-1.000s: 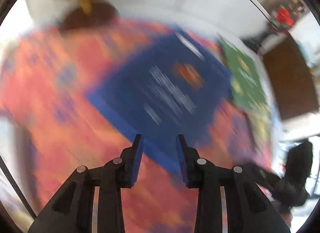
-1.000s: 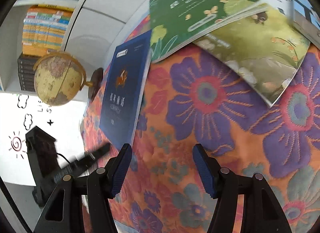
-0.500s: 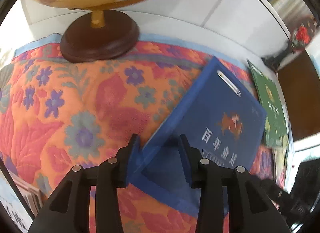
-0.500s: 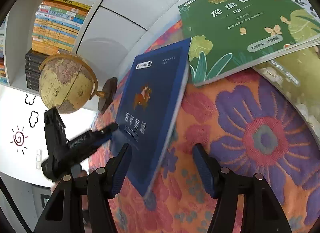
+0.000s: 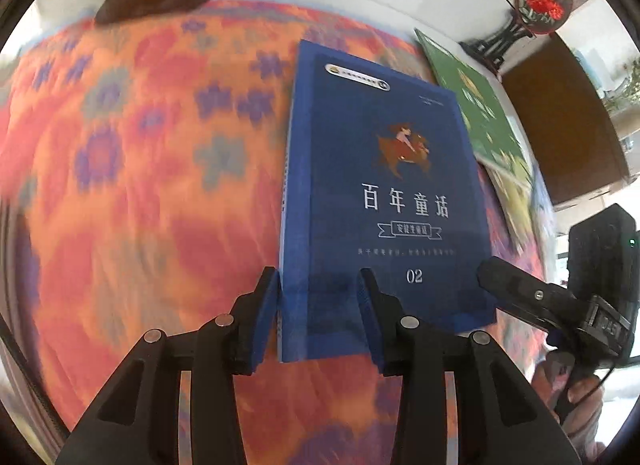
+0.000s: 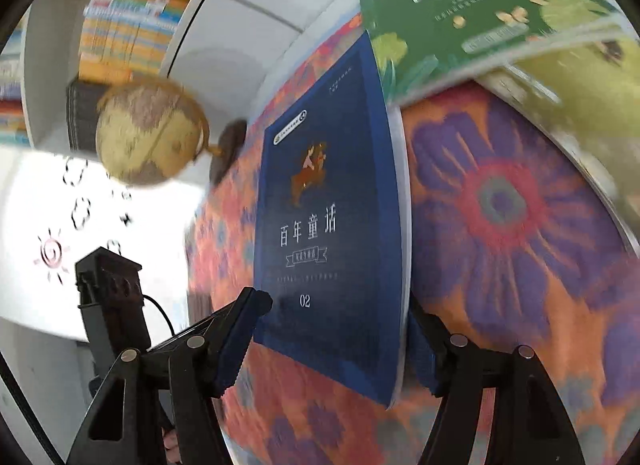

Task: Organize books

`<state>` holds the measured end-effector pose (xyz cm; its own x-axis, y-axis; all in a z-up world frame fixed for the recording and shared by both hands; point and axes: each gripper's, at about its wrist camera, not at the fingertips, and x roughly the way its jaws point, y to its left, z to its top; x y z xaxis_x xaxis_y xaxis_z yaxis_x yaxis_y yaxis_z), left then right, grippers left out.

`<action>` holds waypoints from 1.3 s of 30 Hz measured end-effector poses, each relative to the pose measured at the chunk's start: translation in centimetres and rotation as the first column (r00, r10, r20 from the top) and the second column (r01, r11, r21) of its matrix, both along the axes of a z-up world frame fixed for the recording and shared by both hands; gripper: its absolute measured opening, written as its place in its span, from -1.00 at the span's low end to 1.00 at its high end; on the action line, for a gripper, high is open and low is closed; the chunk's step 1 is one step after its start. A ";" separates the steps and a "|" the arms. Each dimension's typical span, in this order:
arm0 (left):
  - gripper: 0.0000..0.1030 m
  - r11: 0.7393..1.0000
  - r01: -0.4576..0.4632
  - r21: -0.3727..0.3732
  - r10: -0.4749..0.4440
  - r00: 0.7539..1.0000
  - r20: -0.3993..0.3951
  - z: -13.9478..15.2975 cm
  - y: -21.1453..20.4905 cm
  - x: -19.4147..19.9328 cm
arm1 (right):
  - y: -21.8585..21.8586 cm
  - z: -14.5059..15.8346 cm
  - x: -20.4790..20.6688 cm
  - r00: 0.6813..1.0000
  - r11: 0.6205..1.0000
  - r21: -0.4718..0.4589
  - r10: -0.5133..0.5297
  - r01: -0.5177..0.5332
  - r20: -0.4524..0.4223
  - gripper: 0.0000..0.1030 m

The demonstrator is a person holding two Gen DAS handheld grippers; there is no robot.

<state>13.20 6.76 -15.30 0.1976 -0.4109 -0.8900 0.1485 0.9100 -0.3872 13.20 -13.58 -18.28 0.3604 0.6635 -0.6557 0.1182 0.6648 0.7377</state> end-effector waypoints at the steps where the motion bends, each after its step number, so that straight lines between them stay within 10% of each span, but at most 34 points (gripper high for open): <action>1: -0.31 1.000 0.003 -0.024 -0.003 1.000 -0.025 -0.1 0.2 -0.8 | 0.0 0.0 -0.7 1.000 1.000 -0.009 0.026 -0.026 -0.014 0.32; 9: -0.31 0.988 -0.025 -0.153 0.003 0.991 -0.137 -1.1 1.9 -0.3 | -1.8 1.7 -2.5 0.967 0.912 -0.333 0.253 -0.242 -0.010 0.14; 22: -0.42 0.939 -0.062 -0.338 -0.004 0.981 -0.192 -2.7 4.0 3.1 | -5.0 -1.4 2.9 0.963 0.963 0.042 0.263 -0.265 0.054 -0.12; 39: -0.73 0.977 0.019 -0.212 -0.060 0.980 -0.190 -2.0 2.1 4.4 | -4.3 -3.0 4.2 0.960 0.956 0.087 0.277 -0.279 0.033 -0.70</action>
